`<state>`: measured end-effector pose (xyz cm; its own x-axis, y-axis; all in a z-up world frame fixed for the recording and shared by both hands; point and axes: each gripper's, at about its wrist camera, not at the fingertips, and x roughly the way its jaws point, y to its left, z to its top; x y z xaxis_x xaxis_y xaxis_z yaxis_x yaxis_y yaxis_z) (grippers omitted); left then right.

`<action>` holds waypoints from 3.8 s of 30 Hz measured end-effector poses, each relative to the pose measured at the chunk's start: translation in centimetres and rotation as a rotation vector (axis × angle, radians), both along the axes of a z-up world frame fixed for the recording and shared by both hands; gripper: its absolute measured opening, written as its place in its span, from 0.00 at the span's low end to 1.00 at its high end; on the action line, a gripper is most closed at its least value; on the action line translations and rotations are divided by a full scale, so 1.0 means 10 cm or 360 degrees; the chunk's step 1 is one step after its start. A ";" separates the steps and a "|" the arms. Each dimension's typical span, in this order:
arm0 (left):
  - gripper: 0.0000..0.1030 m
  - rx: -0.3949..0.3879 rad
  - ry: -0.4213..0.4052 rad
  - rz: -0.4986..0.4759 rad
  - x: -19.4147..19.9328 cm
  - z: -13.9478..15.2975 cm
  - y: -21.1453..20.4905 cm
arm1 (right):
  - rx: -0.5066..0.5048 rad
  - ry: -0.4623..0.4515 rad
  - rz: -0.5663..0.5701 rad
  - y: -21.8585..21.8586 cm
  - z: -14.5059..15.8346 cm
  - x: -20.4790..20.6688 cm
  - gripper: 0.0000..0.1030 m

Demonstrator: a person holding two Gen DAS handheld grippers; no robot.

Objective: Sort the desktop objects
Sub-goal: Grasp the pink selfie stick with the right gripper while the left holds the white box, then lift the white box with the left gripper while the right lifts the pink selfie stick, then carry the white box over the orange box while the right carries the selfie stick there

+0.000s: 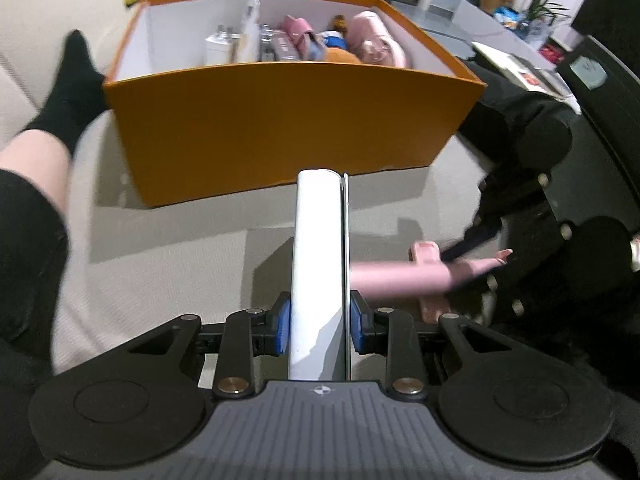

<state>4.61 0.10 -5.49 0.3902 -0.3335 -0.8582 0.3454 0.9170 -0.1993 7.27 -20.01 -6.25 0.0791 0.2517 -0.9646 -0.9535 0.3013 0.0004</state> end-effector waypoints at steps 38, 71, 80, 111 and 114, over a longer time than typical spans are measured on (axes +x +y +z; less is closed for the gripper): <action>0.66 0.0512 0.0017 0.0187 0.17 -0.27 -0.31 | 0.0436 0.0735 -0.1335 -0.76 -0.52 0.82 0.34; 0.69 0.0577 0.0025 0.0223 0.20 -0.31 -0.43 | 0.0249 -0.0348 -0.0417 -0.12 0.09 -0.04 0.09; 0.68 0.0531 0.0002 0.0206 0.18 -0.29 -0.40 | 0.0243 -0.0352 -0.0347 -0.12 0.16 -0.05 0.06; 0.67 0.0776 -0.0266 -0.0659 1.19 1.24 -0.74 | 0.0343 -0.1105 -0.0143 -0.12 1.76 0.56 0.06; 0.67 0.0737 -0.0183 -0.0806 1.46 1.07 -0.82 | 0.0341 -0.1086 -0.0180 -0.10 1.68 0.77 0.06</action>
